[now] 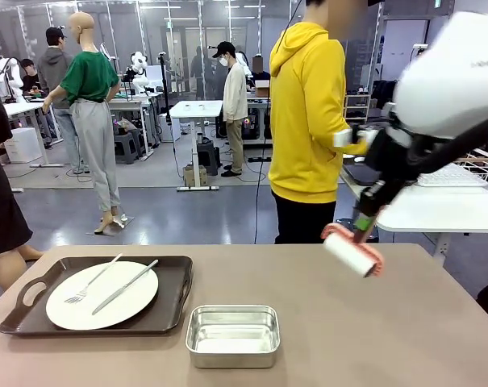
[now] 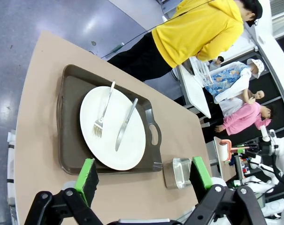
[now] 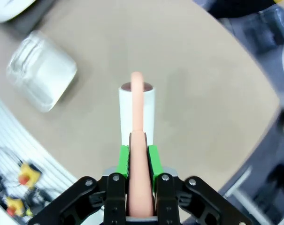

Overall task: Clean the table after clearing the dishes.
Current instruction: Place the Lint Roller back on top of the Airtight Container.

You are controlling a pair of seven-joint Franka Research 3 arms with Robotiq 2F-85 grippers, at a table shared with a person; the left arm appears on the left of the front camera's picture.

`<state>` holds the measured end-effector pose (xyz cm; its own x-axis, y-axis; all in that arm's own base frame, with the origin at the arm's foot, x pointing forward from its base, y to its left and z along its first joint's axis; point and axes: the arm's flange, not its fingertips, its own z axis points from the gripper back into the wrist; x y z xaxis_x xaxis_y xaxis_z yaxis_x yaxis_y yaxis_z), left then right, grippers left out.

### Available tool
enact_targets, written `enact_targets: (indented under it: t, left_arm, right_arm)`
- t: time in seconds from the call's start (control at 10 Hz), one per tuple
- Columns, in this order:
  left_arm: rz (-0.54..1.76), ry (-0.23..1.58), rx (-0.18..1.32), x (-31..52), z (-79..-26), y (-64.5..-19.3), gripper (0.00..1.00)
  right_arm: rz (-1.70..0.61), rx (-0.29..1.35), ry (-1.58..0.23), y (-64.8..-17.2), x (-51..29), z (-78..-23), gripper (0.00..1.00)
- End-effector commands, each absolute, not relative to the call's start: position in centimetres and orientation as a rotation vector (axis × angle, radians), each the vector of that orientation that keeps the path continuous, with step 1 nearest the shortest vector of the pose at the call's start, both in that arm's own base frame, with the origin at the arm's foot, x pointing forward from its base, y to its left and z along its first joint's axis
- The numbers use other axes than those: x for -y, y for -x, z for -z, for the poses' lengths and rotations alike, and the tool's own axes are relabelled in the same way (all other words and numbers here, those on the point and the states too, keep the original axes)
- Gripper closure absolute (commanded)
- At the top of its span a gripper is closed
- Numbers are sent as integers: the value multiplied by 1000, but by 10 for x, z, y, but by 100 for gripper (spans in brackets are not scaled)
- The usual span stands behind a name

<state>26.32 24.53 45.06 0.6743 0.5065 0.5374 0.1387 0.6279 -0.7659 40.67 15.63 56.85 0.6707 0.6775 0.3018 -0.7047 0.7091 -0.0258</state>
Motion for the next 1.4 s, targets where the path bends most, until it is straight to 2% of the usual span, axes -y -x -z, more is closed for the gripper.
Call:
enact_targets:
  t: [0.0, 0.2, 0.5, 0.8, 1.0, 1.1, 1.3]
  left_arm:
    - [-229, 883, 830, -248, -450, -262, 0]
    - [-229, 883, 830, -248, -450, -262, 0]
    - [-229, 883, 830, -248, -450, -262, 0]
    - [-229, 883, 830, -248, -450, -262, 0]
    - [-229, 883, 830, -248, -450, -262, 0]
    - [-229, 883, 830, -248, -450, -262, 0]
    - [-229, 883, 830, -248, -450, -262, 0]
  right_arm:
    - [-1108, 267, -9, -422, -213, -570, 79]
    - [-1328, 236, 49, -423, -300, -566, 79]
    - [-1465, 98, 76, -421, -386, -528, 79]
    - [-1450, 28, 42, -411, -408, -500, 79]
    - [-1282, 61, 5, -412, -406, -501, 79]
    - [-1453, 34, 21, -414, -407, -490, 79]
    - [-1453, 34, 21, -414, -407, -490, 79]
